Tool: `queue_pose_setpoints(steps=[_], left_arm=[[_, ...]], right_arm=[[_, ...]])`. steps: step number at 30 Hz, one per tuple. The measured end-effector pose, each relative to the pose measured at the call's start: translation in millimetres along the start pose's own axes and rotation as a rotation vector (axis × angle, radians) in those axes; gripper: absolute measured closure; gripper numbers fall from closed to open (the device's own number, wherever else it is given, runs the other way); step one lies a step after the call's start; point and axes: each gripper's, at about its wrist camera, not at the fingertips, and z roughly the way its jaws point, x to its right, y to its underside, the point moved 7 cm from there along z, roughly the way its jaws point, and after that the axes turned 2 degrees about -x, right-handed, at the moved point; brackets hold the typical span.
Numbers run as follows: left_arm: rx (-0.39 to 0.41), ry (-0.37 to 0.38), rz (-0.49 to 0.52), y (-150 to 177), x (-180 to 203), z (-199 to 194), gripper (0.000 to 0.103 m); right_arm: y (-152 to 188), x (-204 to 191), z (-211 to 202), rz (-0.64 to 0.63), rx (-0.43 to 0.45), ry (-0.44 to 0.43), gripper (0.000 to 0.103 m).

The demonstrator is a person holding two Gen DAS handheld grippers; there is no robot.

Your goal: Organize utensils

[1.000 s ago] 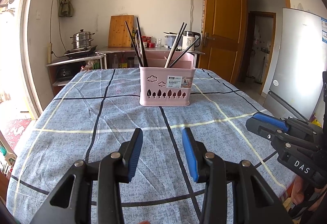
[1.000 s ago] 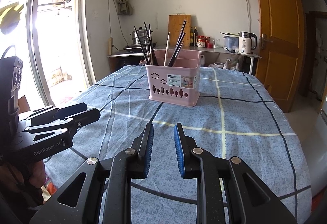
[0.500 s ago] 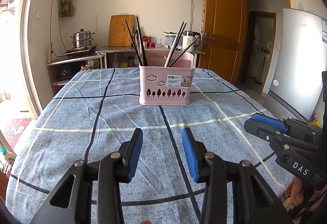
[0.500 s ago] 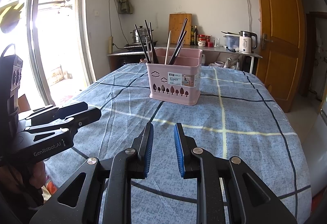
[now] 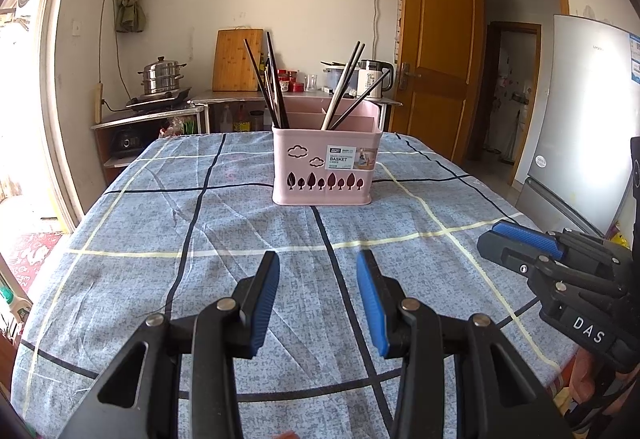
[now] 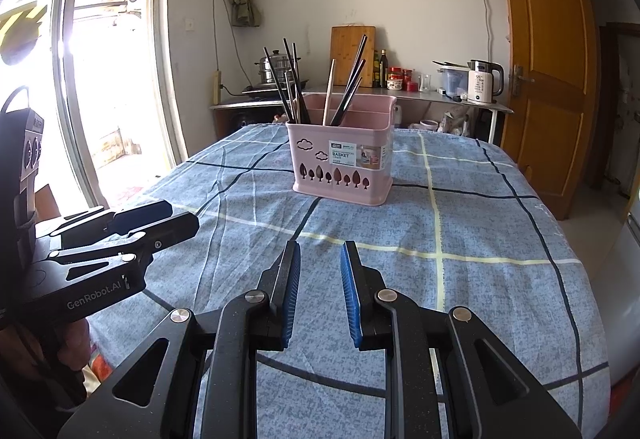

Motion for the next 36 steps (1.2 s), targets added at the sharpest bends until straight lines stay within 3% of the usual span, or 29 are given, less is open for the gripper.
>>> queue_pose_setpoints(steps=[36], left_arm=[[0.016,-0.009,0.001,-0.1,4.7,-2.0,0.061]], right_arm=[[1.3,0.7,1.3,-0.002,-0.005,0.009,0.082]])
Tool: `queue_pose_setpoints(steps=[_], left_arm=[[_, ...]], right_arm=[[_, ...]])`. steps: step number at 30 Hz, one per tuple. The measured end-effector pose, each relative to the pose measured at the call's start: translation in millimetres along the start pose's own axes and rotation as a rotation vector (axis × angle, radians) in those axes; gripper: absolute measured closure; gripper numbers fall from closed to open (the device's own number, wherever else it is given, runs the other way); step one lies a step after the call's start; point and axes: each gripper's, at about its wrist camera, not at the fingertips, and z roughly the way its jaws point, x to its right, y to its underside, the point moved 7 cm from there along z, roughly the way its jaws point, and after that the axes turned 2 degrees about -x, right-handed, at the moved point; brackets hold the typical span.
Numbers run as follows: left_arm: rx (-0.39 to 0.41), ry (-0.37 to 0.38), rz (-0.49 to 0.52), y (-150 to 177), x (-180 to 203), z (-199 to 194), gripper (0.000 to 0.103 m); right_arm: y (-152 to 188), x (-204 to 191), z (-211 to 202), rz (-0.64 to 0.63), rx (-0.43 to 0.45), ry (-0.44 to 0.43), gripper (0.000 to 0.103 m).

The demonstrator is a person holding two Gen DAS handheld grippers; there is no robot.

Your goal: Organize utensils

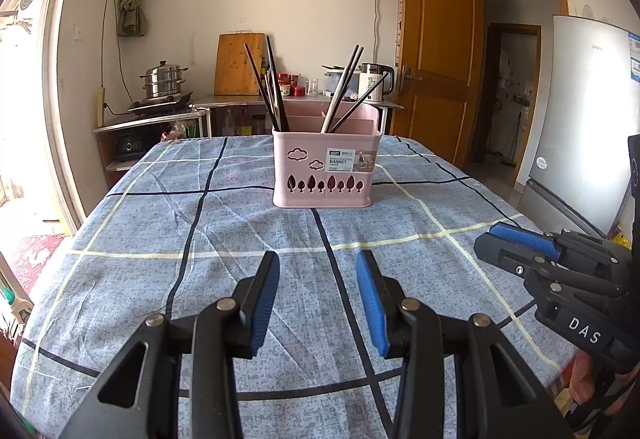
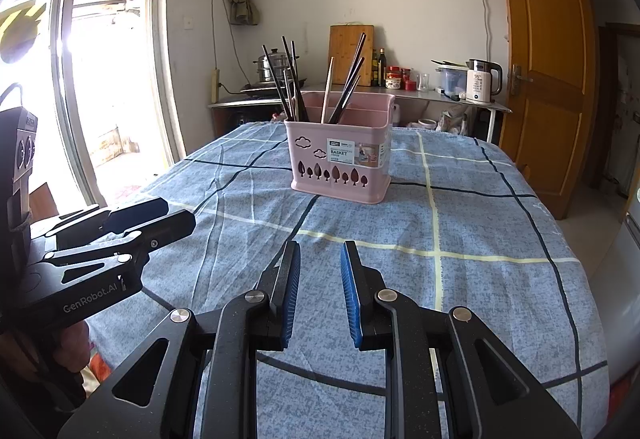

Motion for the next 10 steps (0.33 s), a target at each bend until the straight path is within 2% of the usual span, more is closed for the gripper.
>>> queue_pose_setpoints(steps=[10], left_arm=[[0.005,-0.001,-0.015,-1.0,-2.1,-0.5,0.061]], right_arm=[[0.6,-0.1,1.0,-0.001,-0.001,0.001,0.082]])
